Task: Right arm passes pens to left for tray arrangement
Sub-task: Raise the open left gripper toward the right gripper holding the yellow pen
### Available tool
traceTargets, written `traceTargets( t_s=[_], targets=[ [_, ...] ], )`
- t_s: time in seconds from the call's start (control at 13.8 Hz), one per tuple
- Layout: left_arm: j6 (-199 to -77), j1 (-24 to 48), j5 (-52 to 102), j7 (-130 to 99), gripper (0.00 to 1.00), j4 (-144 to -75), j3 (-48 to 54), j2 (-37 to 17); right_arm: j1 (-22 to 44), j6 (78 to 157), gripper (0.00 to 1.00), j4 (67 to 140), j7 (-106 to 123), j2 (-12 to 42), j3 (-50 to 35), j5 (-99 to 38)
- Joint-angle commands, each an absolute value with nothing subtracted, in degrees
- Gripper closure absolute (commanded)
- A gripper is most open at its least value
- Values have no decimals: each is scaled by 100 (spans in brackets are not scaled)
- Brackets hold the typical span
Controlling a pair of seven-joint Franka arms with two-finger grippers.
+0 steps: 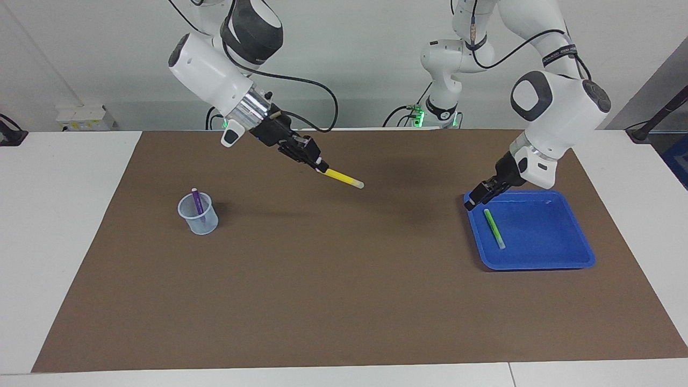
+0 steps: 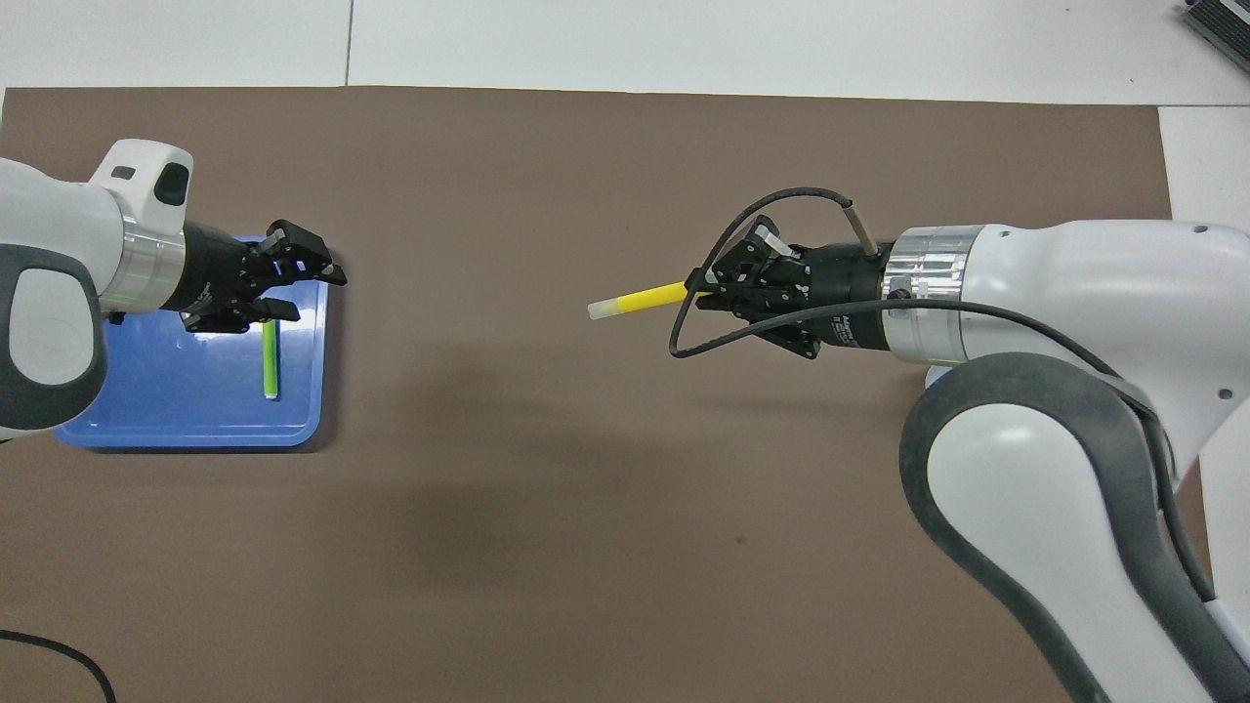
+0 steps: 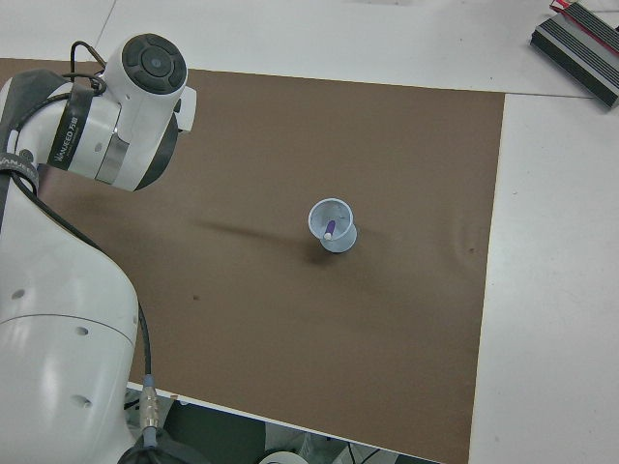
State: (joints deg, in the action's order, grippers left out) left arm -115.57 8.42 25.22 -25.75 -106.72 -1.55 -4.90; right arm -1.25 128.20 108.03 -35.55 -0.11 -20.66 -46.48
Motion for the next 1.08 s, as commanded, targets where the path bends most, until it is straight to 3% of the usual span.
traceTargets(
  t_s=[0.0, 1.01],
  targets=[
    [-11522, 1011, 3021, -3293, 28, -10679, -220, -325, -176, 12876, 100, 10890, -3568, -105, -2118, -4781],
    [-13974, 2100, 4868, -6705, 28, -11294, -220, 26, -159, 12894, 100, 10942, -3577, -141, -2118, -4790]
  ],
)
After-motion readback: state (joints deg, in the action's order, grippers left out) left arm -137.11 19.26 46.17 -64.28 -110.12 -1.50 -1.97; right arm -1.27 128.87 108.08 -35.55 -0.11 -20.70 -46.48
